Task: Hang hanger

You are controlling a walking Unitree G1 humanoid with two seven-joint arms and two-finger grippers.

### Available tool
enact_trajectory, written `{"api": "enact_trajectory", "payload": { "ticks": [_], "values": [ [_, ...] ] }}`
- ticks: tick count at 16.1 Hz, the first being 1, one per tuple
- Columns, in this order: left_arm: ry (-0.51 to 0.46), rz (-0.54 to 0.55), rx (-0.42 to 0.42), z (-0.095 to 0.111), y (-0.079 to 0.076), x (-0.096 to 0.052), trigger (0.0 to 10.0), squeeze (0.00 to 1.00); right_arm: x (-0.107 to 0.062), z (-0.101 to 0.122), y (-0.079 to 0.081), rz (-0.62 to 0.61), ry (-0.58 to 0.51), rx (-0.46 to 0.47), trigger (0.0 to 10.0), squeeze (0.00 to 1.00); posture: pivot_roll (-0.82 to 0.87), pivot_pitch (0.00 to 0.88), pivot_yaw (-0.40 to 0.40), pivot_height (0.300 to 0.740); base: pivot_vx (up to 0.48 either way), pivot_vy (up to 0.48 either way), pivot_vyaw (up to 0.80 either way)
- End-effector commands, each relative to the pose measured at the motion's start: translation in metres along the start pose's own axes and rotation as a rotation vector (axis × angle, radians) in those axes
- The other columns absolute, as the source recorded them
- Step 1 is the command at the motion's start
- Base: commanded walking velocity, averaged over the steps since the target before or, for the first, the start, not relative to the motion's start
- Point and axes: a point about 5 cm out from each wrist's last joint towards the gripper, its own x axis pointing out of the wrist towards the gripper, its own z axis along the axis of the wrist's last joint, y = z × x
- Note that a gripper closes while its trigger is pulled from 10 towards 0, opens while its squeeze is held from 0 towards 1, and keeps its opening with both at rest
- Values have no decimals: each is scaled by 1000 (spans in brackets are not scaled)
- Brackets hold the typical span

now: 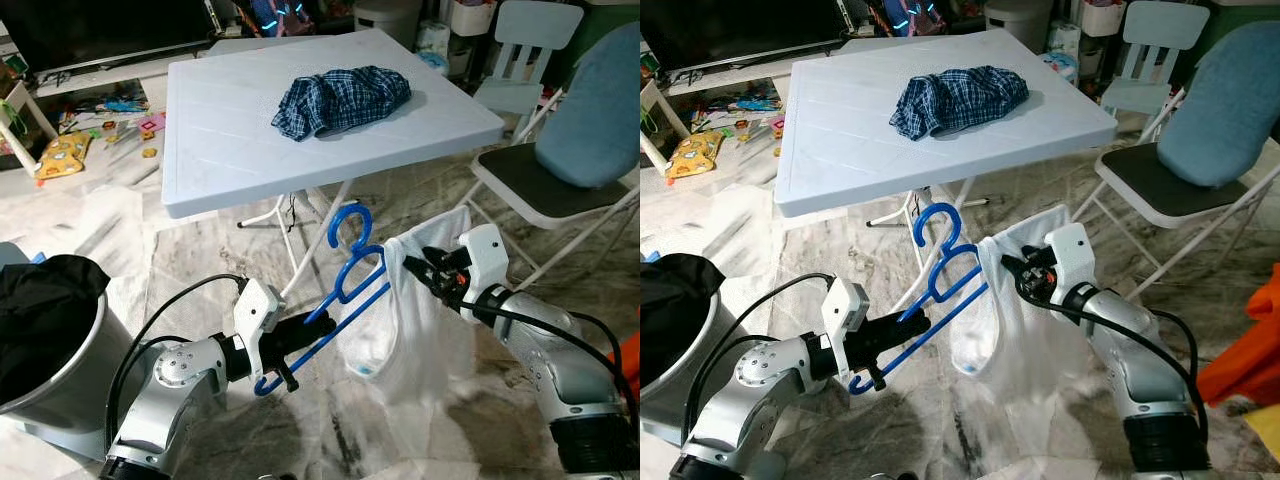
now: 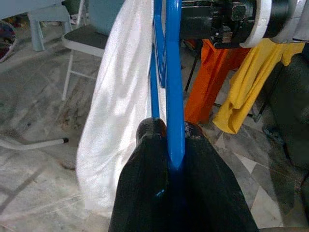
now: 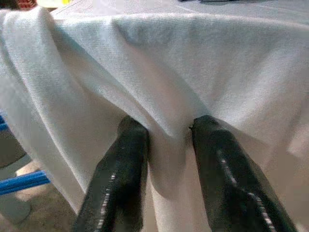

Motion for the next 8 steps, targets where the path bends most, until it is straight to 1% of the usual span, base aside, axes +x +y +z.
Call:
{"api": "enact_trajectory", "payload": {
  "ticks": [1,4,5,8],
  "values": [
    [-66,12,50,15,5,-2,0,0,-1,1,-9,-64,-1,12,0,0,-175,50,63,740,0,0,0],
    [-66,43,57,14,8,-3,0,0,-4,4,-19,-127,-25,51,0,0,-179,50,62,740,0,0,0],
    [-59,57,68,13,9,-3,0,0,-5,7,-22,-156,-43,48,0,0,-179,51,63,740,0,0,0],
    [-20,87,93,9,14,-6,0,0,-5,30,-30,-244,-159,54,0,0,-179,52,65,740,0,0,0]
  ]
}}
